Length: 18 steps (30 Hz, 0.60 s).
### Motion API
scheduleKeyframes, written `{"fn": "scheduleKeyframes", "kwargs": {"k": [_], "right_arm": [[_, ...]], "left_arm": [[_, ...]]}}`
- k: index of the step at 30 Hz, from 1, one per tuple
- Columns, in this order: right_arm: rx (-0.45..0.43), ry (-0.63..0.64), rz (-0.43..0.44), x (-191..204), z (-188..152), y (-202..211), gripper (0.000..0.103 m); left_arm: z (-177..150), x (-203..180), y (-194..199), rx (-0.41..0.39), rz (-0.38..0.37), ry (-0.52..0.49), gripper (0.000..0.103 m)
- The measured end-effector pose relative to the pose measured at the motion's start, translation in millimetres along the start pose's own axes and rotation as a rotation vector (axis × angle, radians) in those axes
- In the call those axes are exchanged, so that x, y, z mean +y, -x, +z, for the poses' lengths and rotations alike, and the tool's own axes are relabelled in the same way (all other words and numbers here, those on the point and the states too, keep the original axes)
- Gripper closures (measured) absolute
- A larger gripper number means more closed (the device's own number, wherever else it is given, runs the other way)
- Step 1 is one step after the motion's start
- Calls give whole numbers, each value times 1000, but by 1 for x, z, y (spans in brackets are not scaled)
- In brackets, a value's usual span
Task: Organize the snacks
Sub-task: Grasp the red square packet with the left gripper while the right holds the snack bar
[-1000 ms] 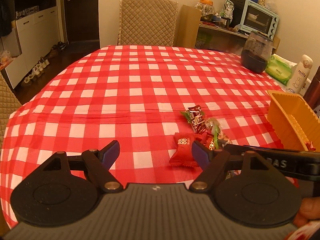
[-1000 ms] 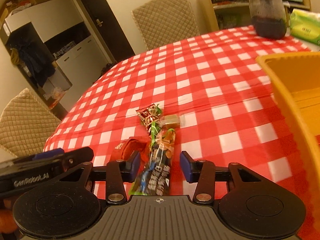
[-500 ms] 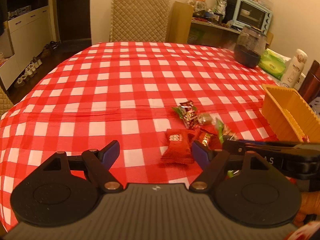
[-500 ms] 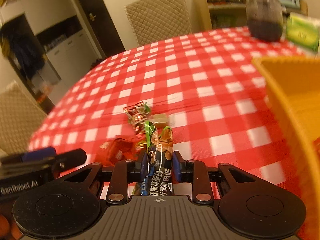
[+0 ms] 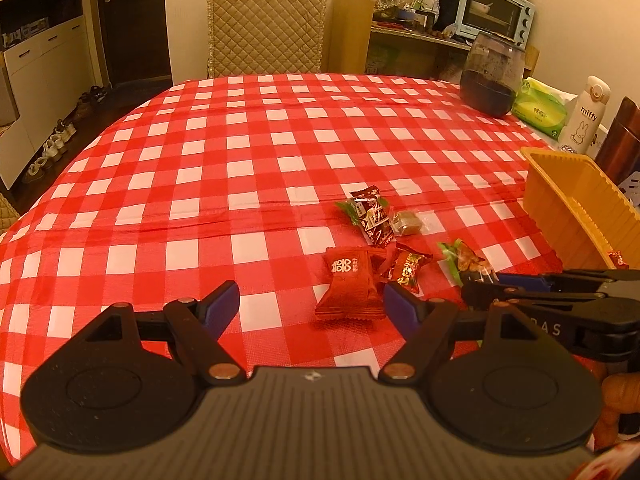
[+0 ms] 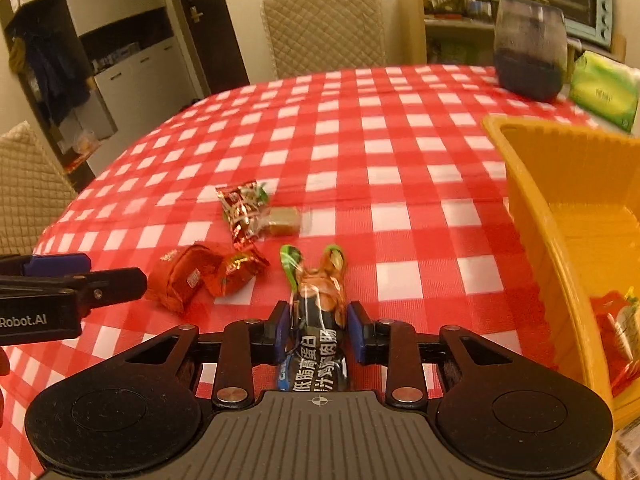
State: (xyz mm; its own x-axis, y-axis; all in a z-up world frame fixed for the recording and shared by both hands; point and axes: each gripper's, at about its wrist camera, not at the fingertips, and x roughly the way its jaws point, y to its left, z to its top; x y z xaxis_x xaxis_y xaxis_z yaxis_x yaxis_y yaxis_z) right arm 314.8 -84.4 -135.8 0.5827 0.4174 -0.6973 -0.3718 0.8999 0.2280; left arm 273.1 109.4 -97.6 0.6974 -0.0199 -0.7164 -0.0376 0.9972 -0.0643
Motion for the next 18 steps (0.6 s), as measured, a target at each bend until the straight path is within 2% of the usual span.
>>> {"fn": "scheduleKeyframes", "kwargs": {"k": [7,12,14,18], "right_arm": [[-1,61,-36,10,1,-1,72],[-16,45,-67,9,1,4,73],[-19,28,-71,5,3,5,73],[-18,7,-72,0,5,6,73]], "left_arm": [[3,-5,-9,-1,-19,-29,26],[5,-11,-16,-8,-57,-65,29],[6,-15,-20,-6,-67,-87,41],[6,-20,-29,5,-78,-119,53]]}}
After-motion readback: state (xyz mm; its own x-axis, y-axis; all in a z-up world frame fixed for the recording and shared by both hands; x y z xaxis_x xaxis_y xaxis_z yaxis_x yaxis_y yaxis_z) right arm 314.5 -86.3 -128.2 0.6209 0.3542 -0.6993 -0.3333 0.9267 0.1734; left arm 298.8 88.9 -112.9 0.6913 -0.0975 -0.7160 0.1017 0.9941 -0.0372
